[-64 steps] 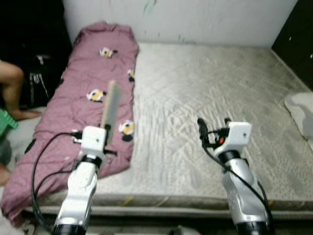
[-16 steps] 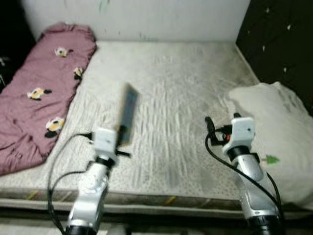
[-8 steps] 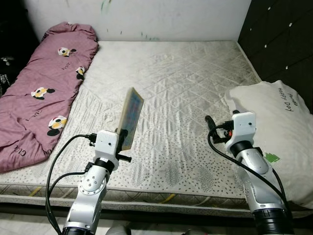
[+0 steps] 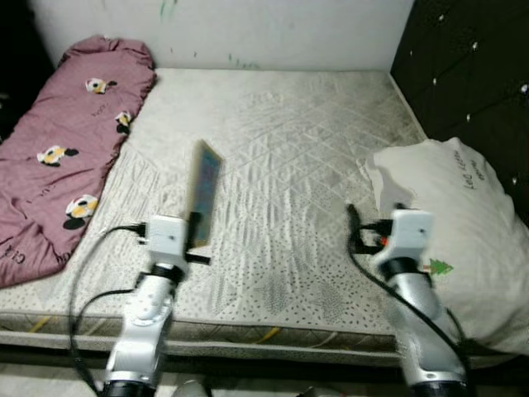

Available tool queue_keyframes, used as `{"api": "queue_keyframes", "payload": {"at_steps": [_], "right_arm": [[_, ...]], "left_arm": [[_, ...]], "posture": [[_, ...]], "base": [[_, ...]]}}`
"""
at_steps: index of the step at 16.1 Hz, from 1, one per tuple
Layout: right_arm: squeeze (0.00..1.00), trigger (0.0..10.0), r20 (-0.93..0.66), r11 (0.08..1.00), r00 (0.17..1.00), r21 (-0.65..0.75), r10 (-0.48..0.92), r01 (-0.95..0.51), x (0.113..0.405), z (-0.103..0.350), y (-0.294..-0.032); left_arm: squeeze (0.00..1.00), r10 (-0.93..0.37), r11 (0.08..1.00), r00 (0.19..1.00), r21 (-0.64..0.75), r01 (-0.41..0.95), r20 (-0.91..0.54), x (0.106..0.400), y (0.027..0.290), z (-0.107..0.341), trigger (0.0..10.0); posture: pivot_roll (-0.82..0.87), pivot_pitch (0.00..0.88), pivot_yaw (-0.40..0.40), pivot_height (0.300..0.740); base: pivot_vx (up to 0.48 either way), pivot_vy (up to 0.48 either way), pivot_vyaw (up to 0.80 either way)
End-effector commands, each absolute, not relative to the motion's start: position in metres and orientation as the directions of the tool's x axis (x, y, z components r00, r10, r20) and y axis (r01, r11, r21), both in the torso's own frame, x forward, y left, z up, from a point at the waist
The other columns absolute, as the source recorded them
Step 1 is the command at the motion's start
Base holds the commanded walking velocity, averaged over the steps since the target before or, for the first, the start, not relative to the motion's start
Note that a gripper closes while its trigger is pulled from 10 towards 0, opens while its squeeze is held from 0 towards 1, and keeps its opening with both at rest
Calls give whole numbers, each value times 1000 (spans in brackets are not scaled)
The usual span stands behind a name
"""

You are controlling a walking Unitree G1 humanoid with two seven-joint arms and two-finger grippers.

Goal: Clean up the room

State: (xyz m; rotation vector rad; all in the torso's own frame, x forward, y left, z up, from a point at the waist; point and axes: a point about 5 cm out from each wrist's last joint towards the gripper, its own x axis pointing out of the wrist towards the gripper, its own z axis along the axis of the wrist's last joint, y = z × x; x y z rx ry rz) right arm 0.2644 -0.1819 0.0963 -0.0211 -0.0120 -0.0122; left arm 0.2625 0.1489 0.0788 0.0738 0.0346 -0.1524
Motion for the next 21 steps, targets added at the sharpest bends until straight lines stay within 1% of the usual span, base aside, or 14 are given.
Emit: {"api": "queue_keyframes", "payload": {"at_steps": [1,2,5,7,9,10,11,12,15,17,21], "right_arm": [[0,10000,26,1000,1000,-22,-17,18,266,99,-183],[0,10000,18,999,999,-5,-51,51,267,98,-190],[0,10000,21,998,998,-12,-64,64,269,100,-193],[0,10000,23,998,998,-16,-59,59,271,100,-192],[0,10000,34,998,998,-38,-47,49,273,103,-190],[0,10000,32,999,998,-27,-46,47,273,103,-189],[0,10000,31,999,998,-26,-46,47,274,104,-190],[0,10000,33,999,998,-29,-46,46,274,104,-190],[0,10000,38,998,998,-42,-40,41,275,106,-191],[0,10000,21,998,1000,-53,-23,24,271,102,-190],[0,10000,13,998,1000,-56,-26,27,271,100,-192]], "left_arm": [[0,-147,985,989,89,146,9,266,153,89,10000],[0,-148,985,989,85,147,7,266,151,88,10000],[0,-152,985,988,77,151,4,265,148,87,10000],[0,-151,986,988,77,151,7,267,147,87,10000],[0,-135,988,991,75,133,21,271,149,91,10000],[0,-117,990,993,77,115,26,271,154,93,10000],[0,-112,991,993,80,110,27,271,155,93,10000],[0,-110,991,994,84,107,29,270,155,94,10000],[0,-106,991,994,85,103,32,270,156,95,10000],[0,-101,994,995,54,100,25,269,152,92,10000],[0,-111,993,994,42,110,24,267,148,92,10000]], "posture": [[-36,0,7,740],[-40,0,9,740],[-44,0,6,740],[-43,0,3,740],[-47,0,1,740],[-48,0,0,740],[-48,3,-1,740],[-50,9,-2,740],[-50,30,-8,740],[-53,31,-18,740],[-48,21,-20,740]], "base": [[0,-345,0],[0,-345,0],[0,-346,0],[0,-347,0],[0,-345,0],[0,-349,0],[0,-345,-656],[0,-349,-450],[0,-344,0],[0,0,0],[0,0,0]]}}
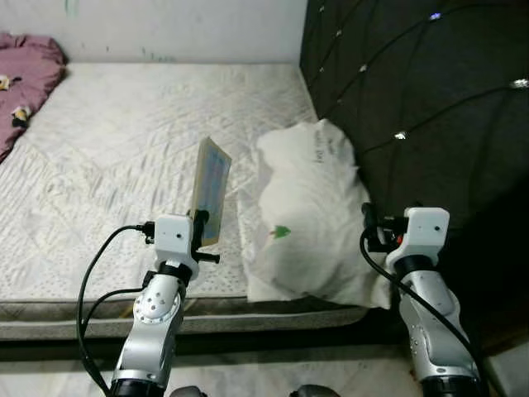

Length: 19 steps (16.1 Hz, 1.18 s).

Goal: Clean up the room

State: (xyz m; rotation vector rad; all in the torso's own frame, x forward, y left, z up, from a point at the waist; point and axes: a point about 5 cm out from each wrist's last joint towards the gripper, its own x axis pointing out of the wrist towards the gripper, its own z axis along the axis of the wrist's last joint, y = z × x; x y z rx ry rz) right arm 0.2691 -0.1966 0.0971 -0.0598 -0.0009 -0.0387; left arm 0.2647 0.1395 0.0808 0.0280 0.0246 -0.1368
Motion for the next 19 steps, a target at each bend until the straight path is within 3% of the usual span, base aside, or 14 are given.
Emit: {"api": "queue_keyframes", "payload": {"at_steps": [1,12,16,19], "right_arm": [[0,10000,9,998,1000,-55,-24,24,269,98,-191],[0,10000,10,997,1000,-82,-2,3,268,96,-188],[0,10000,20,996,1000,-86,13,-11,269,98,-187],[0,10000,11,996,1000,-84,2,-1,269,97,-189]], "left_arm": [[0,-117,993,993,36,116,25,267,148,92,10000],[0,-136,991,990,7,136,28,271,147,95,10000],[0,-152,988,988,-1,152,29,271,146,95,10000],[0,-155,988,988,-2,155,27,269,147,94,10000]], "posture": [[-48,21,-20,740],[-47,0,-8,740],[-46,0,-11,740],[-46,0,-11,740]], "base": [[0,0,0],[0,0,0],[0,0,611],[0,0,0]]}}
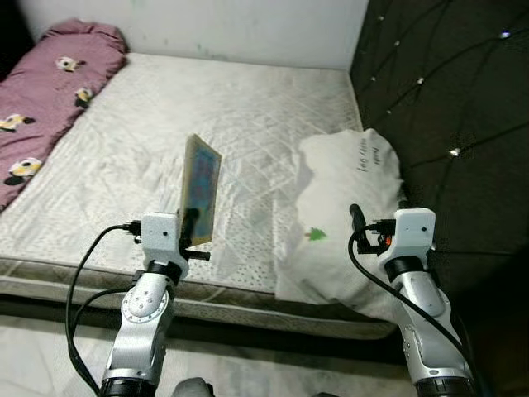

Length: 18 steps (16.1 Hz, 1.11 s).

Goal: Clean up the room

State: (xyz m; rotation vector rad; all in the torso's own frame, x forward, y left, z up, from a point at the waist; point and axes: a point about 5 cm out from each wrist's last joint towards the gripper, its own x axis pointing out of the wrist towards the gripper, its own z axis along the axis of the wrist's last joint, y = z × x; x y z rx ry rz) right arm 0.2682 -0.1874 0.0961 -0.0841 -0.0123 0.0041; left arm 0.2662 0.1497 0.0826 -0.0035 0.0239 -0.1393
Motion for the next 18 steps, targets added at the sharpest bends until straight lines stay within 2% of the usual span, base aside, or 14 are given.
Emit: {"api": "queue_keyframes", "payload": {"at_steps": [1,18], "right_arm": [[0,10000,10,996,1000,-84,1,0,269,96,-189],[0,10000,1,996,1000,-90,15,-15,267,95,-189]], "left_arm": [[0,-160,987,987,-4,160,28,269,146,94,10000],[0,-176,984,984,-12,177,13,264,143,91,10000]], "posture": [[-47,0,-11,740],[-51,13,-19,740]], "base": [[0,0,0],[297,0,0]]}}
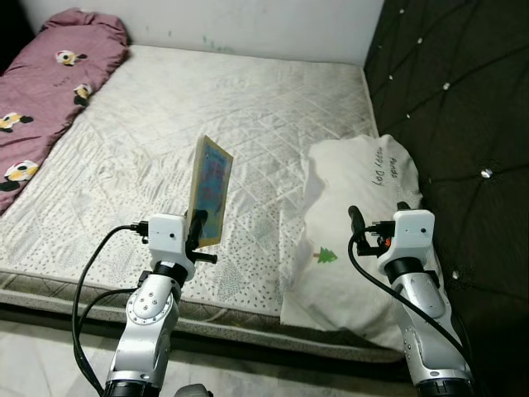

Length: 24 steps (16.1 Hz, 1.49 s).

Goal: Clean up the room

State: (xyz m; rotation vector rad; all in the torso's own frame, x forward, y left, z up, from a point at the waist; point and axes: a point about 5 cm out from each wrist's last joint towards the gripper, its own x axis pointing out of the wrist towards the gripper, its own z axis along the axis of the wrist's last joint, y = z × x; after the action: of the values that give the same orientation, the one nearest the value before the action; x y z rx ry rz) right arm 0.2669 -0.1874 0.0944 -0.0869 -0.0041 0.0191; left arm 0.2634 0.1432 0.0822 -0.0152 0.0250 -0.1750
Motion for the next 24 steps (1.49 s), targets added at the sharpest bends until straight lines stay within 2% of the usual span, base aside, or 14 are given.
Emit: {"api": "queue_keyframes", "payload": {"at_steps": [1,5,9,15,24], "right_arm": [[0,10000,1,996,1000,-90,14,-13,267,95,-189],[0,10000,-2,996,1000,-90,11,-11,267,94,-189],[0,10000,-4,996,1000,-88,10,-10,268,94,-189],[0,10000,-6,996,1000,-91,10,-10,269,94,-189],[0,10000,-7,995,1000,-101,11,-12,269,94,-190]], "left_arm": [[0,-178,984,984,-12,178,16,264,143,91,10000],[0,-168,985,986,-31,168,1,264,144,89,10000],[0,-177,984,984,-30,177,0,265,142,89,10000],[0,-182,982,983,-47,182,-3,265,139,89,10000],[0,-187,982,982,-40,187,5,265,137,90,10000]], "posture": [[-51,13,-19,740],[-48,13,-18,740],[-48,12,-18,740],[-48,8,-20,740],[-51,10,-21,740]], "base": [[270,0,0],[65,0,0],[0,462,0],[0,0,0],[0,420,0]]}}
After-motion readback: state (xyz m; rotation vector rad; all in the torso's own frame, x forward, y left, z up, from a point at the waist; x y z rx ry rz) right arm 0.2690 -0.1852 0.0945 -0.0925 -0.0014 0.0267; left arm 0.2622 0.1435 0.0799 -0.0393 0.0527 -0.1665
